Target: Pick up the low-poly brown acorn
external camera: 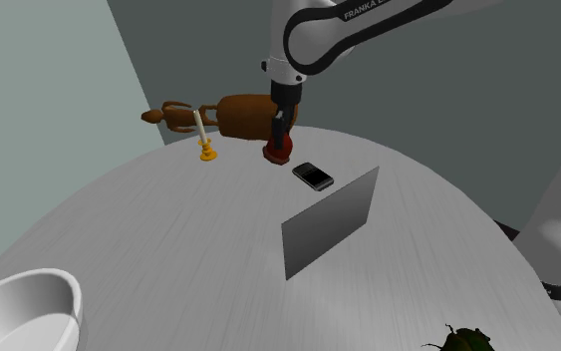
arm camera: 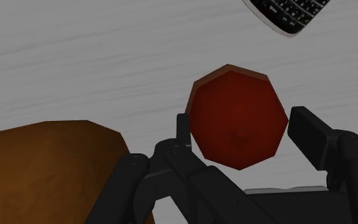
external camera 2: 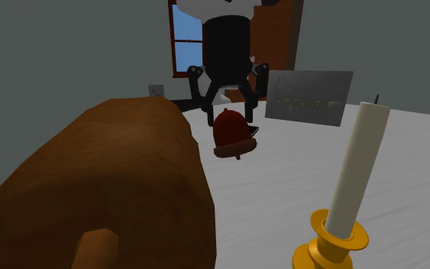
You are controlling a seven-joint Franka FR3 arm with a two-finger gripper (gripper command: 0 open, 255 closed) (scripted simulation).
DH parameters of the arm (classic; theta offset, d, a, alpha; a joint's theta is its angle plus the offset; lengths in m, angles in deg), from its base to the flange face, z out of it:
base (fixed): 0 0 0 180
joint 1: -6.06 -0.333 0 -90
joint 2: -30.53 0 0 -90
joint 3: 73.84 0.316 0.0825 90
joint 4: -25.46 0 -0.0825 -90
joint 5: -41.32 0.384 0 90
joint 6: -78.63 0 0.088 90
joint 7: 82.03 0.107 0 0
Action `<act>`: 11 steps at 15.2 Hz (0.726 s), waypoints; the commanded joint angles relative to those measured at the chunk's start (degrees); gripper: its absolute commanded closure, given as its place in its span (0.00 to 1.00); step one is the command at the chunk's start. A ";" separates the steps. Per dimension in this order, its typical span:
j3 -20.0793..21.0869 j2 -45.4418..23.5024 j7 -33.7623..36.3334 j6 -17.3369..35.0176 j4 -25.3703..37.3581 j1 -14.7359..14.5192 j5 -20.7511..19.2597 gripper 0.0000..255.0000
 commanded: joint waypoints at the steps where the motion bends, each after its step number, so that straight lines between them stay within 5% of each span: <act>1: 0.00 -0.15 0.01 0.00 -0.07 -0.01 -0.01 1.00; 11: 0.05 1.08 0.32 -5.84 4.56 -0.02 0.06 1.00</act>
